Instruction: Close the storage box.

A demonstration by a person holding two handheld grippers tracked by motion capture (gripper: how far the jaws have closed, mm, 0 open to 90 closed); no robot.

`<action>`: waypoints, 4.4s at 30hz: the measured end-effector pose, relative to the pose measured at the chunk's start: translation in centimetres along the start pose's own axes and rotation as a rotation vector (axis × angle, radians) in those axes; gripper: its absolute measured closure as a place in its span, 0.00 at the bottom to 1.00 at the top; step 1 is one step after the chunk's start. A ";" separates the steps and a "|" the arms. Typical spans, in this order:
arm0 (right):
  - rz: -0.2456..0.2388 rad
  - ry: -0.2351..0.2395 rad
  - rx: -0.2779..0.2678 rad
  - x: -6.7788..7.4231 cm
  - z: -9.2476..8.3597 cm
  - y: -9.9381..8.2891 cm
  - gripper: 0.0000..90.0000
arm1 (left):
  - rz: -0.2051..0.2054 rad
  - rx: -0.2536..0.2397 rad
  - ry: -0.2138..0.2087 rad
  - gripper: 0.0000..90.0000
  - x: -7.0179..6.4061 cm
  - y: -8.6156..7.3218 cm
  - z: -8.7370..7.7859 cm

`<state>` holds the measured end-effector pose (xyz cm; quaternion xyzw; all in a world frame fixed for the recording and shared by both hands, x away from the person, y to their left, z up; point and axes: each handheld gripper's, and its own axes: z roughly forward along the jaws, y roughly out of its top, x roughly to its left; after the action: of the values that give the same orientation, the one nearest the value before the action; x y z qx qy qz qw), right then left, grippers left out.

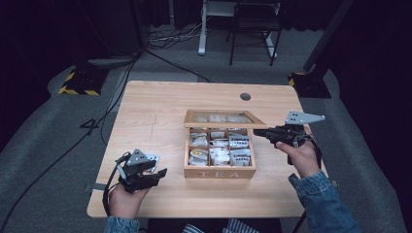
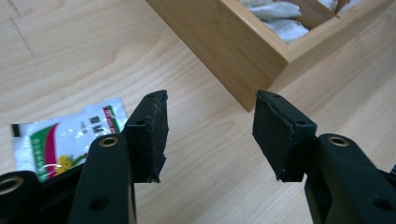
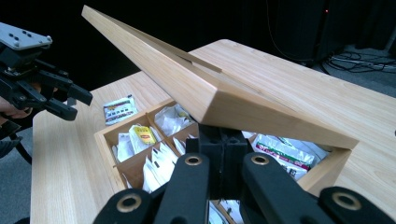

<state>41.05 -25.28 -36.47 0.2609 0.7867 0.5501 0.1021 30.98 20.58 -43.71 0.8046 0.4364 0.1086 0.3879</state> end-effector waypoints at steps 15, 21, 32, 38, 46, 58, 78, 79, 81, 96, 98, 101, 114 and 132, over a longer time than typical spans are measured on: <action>-0.011 0.013 0.095 0.6 -0.4 -0.5 1.00 | 0.009 0.143 -0.016 0.50 -0.8 -1.6 3.7; -0.023 0.019 0.118 1.3 -0.6 -0.7 1.00 | 0.021 0.177 -0.013 0.49 -1.0 -1.8 4.5; -0.035 0.019 0.172 2.1 -1.0 -1.7 1.00 | 0.040 0.207 0.010 0.49 -1.0 -2.1 5.0; -0.038 0.018 0.197 2.4 -1.1 -2.3 1.00 | 0.044 0.184 0.015 0.49 -0.7 -2.3 5.0; -0.055 0.002 0.230 3.1 -1.2 -3.2 1.00 | 0.054 0.145 0.024 0.48 -0.5 -2.8 4.9; -0.069 -0.006 0.268 3.9 -1.2 -4.4 1.00 | 0.101 0.138 0.063 0.46 -1.0 -2.9 5.2; -0.092 0.012 0.265 5.2 -1.5 -5.0 1.00 | 0.118 0.141 0.077 0.43 -1.2 -2.9 5.4; -0.090 0.012 0.267 5.1 -1.4 -5.0 1.00 | 0.118 0.142 0.078 0.43 -1.2 -2.9 5.4; -0.090 0.010 0.267 5.0 -1.4 -5.1 1.00 | 0.119 0.140 0.077 0.43 -1.2 -2.9 5.4; -0.069 -0.036 0.216 3.2 -1.9 -4.9 1.00 | 0.102 0.145 0.092 0.43 -0.4 -3.7 4.3; -0.062 -0.055 0.192 2.5 -2.3 -4.8 1.00 | 0.109 0.139 0.091 0.43 -0.3 -3.8 4.2; -0.058 -0.070 0.180 2.0 -2.6 -4.9 1.00 | 0.107 0.143 0.090 0.43 -0.3 -3.9 4.1; -0.011 -0.164 0.139 -1.1 -4.5 -5.8 1.00 | 0.114 0.130 0.087 0.43 0.5 -4.8 3.1; 0.074 -0.254 0.155 -5.0 -5.5 -8.3 1.00 | 0.101 0.105 0.100 0.43 1.7 -5.7 2.1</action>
<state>40.29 -34.49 -42.69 0.3645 0.7974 0.4536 0.1599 29.54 22.57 -49.51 0.8383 0.4193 0.1450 0.3168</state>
